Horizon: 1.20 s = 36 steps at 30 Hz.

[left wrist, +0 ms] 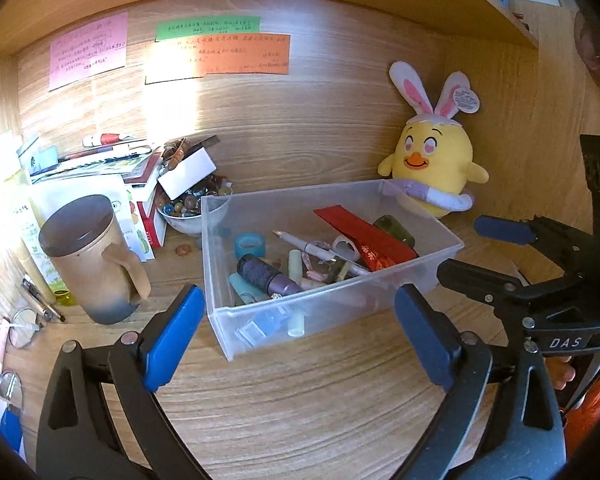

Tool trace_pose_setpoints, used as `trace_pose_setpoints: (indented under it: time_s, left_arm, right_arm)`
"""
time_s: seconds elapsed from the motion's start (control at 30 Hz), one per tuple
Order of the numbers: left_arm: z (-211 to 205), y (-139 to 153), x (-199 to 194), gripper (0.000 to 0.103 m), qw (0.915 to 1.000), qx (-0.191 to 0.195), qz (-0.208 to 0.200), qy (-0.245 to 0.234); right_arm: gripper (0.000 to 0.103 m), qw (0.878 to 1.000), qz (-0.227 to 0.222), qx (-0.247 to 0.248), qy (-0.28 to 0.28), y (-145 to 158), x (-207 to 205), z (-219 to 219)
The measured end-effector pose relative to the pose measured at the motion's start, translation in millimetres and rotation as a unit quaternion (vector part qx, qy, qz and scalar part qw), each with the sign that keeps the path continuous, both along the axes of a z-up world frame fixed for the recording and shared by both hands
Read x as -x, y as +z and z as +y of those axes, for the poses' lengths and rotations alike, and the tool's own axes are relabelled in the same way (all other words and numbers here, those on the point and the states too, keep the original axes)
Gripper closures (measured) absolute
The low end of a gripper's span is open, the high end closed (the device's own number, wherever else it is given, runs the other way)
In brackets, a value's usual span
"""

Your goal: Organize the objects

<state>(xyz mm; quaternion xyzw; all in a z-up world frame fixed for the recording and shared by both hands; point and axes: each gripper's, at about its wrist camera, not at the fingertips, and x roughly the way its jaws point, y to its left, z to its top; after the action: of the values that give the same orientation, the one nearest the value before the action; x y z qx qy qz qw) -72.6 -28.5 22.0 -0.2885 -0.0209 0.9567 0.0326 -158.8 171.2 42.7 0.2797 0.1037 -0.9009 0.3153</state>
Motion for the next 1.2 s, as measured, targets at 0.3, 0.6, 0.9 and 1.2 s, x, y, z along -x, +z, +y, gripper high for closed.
trace_pose_setpoints:
  time_s: [0.3,0.6,0.9,1.2]
  left_arm:
    - [5,-4,-9,0.004,0.9999,-0.009,-0.002,-0.005]
    - [5,-7,-10,0.003,0.9999,-0.011,-0.004,0.0]
    - [4,-7,-6,0.003,0.9998,-0.017,-0.006,-0.003]
    - [8,-4,-5,0.003,0.9999,-0.014,-0.005,-0.008]
  right_arm:
    - [0.018,1.0,-0.003,0.005,-0.006,-5,-11,7]
    - [0.016,1.0,-0.001,0.009,0.0,-3,-16,7]
    - [0.015,1.0,-0.007,0.014,0.0,-4,-13,8]
    - [0.014,1.0,-0.014,0.015,-0.003,-7,-11,12]
